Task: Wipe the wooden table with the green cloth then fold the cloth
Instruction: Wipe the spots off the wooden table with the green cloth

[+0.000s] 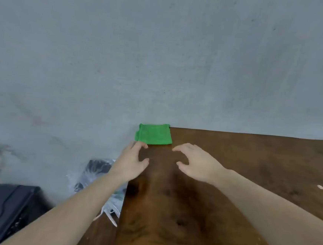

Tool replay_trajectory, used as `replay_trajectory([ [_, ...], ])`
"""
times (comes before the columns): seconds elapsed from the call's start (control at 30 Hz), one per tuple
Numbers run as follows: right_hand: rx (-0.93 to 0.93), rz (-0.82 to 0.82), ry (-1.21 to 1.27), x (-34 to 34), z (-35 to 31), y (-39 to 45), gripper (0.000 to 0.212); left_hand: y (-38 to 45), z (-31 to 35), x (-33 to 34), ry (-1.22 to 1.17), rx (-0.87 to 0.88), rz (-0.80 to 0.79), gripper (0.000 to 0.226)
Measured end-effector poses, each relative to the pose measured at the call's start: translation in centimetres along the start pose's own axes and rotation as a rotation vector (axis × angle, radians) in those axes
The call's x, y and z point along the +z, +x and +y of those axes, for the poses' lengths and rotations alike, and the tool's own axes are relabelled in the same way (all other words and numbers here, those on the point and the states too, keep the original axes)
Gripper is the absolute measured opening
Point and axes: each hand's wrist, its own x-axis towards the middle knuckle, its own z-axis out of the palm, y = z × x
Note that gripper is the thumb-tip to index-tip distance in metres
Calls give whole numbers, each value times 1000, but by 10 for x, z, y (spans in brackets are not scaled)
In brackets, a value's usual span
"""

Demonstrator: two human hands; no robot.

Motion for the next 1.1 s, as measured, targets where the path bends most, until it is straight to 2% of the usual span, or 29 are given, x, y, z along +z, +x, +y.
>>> replay_trajectory([
  [0.23, -22, -12, -30, 27, 0, 99, 49, 61, -40, 18, 69, 9, 3, 56],
  [0.47, 40, -82, -57, 45, 15, 140, 54, 97, -53, 30, 147, 47, 40, 44],
  [0.6, 55, 25, -100, 49, 21, 140, 39, 103, -52, 27, 198, 50, 75, 31],
  [0.73, 66, 195, 102, 41, 18, 130, 32, 95, -36, 16, 243, 31, 165, 29],
  [0.83, 82, 263, 364, 28, 12, 114, 30, 81, -18, 4, 52, 43, 169, 19],
  [0.93, 162, 366, 674, 14, 5, 96, 26, 61, 8, -8, -262, 21, 165, 7],
  [1.0, 235, 415, 890, 6, 1, 81, 21, 48, 27, -13, -432, -18, 176, 8],
  [1.1, 294, 449, 988, -1, -4, 53, 17, 26, 55, -11, -675, -110, 135, 10],
])
